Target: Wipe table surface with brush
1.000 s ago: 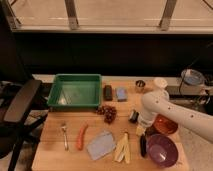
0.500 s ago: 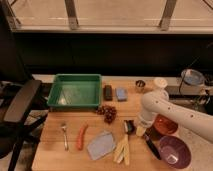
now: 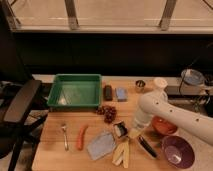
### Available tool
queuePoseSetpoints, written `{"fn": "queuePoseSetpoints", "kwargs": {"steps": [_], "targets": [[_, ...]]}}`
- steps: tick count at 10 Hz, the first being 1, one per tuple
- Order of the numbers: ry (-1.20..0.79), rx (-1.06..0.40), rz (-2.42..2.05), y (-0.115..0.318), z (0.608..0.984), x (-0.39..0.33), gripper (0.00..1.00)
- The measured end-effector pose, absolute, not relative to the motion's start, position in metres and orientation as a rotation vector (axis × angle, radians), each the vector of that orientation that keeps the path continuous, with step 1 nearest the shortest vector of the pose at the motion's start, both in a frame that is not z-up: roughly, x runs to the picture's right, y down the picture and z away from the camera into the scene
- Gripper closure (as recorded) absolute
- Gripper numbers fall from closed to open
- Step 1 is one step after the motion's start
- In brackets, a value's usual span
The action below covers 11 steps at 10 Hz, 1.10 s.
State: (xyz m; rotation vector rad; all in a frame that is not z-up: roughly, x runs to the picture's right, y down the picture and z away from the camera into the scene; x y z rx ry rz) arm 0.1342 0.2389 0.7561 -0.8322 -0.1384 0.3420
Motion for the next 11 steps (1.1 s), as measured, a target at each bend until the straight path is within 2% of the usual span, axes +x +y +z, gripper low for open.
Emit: {"fn": "queuePoseSetpoints", "kwargs": {"steps": [4, 8, 11], "targets": [[-0.150, -0.804, 0.281, 0.230, 0.746, 0.105, 1.00], [-0.104, -0.794, 0.208, 0.223, 0.750, 0.147, 1.00], [-0.103, -0.794, 0.203, 0.223, 0.751, 0.148, 1.00]]}}
